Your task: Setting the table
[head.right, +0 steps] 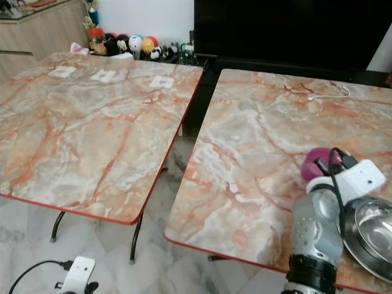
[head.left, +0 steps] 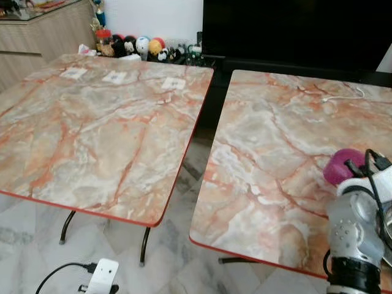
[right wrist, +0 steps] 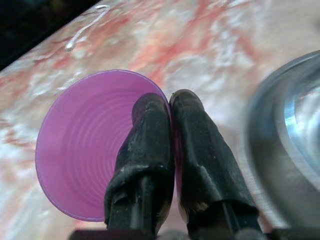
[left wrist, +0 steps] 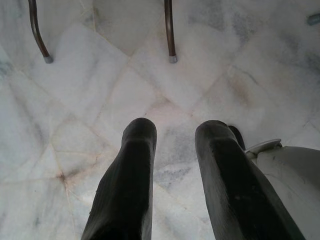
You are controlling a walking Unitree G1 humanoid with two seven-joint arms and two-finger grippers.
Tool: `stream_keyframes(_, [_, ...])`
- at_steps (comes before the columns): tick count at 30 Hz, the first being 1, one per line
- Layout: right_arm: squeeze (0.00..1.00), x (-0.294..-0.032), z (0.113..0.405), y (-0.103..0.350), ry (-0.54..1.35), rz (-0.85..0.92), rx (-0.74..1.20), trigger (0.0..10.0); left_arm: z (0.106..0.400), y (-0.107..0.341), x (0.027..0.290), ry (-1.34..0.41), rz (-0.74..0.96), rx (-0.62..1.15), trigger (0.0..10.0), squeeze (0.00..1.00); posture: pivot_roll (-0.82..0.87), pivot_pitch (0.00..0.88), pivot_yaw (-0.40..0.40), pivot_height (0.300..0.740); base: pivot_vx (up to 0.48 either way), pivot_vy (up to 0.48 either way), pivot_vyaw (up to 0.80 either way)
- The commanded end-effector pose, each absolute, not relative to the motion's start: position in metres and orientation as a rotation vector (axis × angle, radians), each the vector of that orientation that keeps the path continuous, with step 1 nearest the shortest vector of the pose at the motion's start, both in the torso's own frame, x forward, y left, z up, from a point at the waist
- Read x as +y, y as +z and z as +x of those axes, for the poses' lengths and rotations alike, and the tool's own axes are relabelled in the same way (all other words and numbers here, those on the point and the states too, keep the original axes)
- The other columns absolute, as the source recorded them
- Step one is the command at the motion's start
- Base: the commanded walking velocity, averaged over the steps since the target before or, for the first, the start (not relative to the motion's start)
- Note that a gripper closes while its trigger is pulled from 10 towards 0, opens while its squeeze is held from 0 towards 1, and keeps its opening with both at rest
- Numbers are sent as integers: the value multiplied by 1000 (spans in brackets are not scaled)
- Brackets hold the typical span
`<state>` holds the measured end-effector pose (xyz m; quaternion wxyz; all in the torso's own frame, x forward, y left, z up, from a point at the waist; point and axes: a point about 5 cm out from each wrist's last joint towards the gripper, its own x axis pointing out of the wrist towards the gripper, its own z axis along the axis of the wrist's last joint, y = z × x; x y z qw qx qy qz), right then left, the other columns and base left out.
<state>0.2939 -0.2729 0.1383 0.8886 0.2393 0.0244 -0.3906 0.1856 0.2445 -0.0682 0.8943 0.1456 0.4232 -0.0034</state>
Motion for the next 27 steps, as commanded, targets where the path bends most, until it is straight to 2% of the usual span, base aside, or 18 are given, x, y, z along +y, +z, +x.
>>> stream_keyframes(1, [0,-276,291,145,-832,474,50,10000,183,-70,244,-7,303,888,10000,0,80,0,-30,740,0,0,0])
stream_keyframes(11, [0,-265,294,141,-788,471,158,10000,183,-70,242,-9,301,887,10000,0,84,0,-35,740,0,0,0])
stream_keyframes(27, [0,-264,290,132,-809,517,210,10000,183,-70,245,-5,304,885,10000,0,87,2,-31,740,0,0,0])
